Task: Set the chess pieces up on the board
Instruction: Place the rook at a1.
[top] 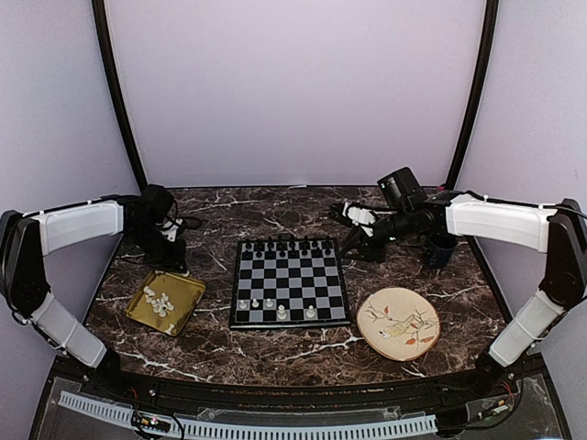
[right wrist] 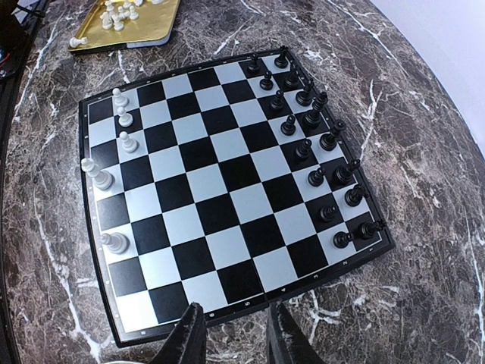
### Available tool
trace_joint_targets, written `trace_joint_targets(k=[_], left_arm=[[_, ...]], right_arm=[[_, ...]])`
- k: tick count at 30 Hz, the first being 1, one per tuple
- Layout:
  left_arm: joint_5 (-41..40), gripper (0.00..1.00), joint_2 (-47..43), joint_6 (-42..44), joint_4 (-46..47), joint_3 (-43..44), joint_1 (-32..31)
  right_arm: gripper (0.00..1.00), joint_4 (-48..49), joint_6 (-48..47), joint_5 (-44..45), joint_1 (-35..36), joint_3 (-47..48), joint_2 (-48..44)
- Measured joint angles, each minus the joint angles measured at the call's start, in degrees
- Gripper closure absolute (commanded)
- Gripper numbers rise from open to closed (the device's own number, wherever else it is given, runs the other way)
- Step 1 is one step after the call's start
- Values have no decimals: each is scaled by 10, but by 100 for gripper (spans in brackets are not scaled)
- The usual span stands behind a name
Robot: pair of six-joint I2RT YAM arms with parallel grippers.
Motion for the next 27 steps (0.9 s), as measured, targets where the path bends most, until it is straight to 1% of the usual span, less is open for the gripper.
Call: trace_joint_targets(k=[9,13,16,20,27], left_arm=[[59,91,-44,70,-12,61,-162],[59,91,-43,106,-19,62,-242],[55,91,-34,126,-26,62,-289],[38,91,6,142,-37,62,-321],[24,91,50,150,-44,64,-330]], right_arm=[[71,0,0,0,8,0,3],[71,0,0,3,11,0,6],[71,0,0,5,14,0,8],[71,0,0,8,17,0,8],[71,0,0,11,20,0,8]])
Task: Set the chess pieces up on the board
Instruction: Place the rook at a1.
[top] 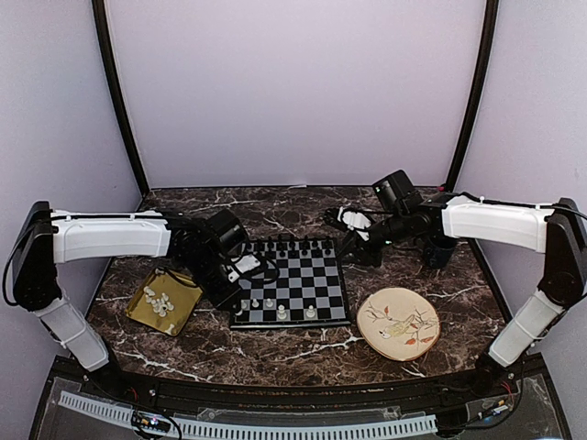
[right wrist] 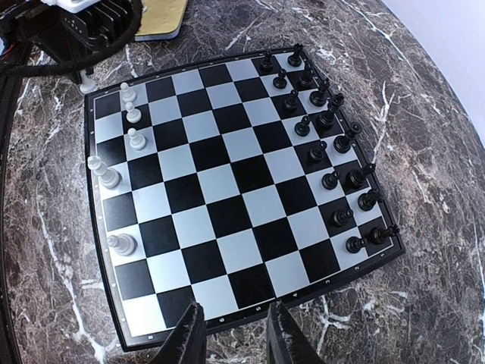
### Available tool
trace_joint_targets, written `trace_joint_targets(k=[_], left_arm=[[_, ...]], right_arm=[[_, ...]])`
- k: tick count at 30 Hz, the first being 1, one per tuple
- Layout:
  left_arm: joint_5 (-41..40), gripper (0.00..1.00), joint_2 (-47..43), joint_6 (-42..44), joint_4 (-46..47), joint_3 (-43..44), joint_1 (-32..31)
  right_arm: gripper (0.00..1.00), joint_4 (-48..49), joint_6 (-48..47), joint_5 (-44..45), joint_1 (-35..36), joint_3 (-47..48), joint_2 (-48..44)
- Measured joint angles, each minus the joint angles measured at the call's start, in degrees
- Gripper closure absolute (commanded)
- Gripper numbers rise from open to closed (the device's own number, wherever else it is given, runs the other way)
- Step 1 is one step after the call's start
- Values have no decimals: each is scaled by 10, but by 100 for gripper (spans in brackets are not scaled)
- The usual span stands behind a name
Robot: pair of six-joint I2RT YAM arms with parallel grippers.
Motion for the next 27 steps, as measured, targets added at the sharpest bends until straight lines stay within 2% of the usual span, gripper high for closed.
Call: trace_joint_targets(k=[27], left_arm=[[-38,91,68,-2,10,14,-15]], right_arm=[[71,0,-2,8,4,0,0]])
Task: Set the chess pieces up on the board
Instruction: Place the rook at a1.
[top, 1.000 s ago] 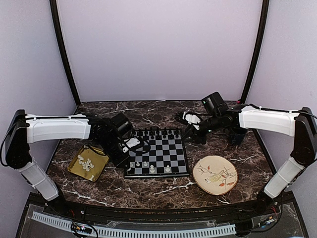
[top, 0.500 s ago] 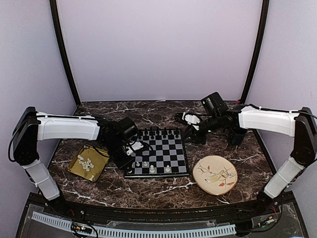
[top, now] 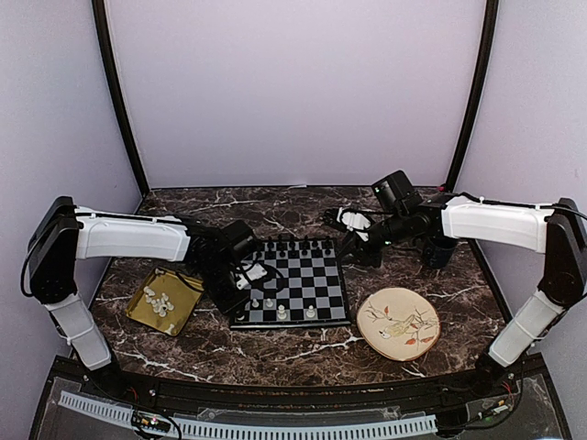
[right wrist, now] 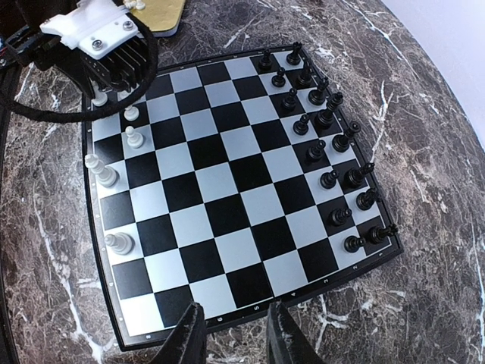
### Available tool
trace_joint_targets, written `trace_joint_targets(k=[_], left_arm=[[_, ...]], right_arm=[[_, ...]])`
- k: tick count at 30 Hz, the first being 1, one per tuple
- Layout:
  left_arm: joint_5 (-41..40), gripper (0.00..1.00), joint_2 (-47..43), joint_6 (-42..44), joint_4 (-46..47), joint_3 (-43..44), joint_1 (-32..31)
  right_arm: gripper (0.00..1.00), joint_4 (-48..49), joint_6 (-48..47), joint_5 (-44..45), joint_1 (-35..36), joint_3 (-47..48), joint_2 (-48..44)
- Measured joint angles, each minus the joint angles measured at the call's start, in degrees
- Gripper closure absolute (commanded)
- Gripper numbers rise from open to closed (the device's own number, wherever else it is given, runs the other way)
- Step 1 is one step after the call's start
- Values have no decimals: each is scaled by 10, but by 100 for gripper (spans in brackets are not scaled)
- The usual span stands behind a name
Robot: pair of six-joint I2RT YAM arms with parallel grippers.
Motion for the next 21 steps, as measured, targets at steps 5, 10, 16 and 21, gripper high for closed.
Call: trace_joint_targets(k=[5,10,16,21], left_arm=[[-3,91,0,-3,8,0,-2],[-9,87,2,-7,11,0,-4],[-14,77,5,-11,13,0,-6],[-17,72,8,-15,13,0,-7]], right_arm=[[71,0,0,2,0,0,0],[71,0,0,2,0,0,0],[71,0,0,3,1,0,0],[71,0,0,3,3,0,0]])
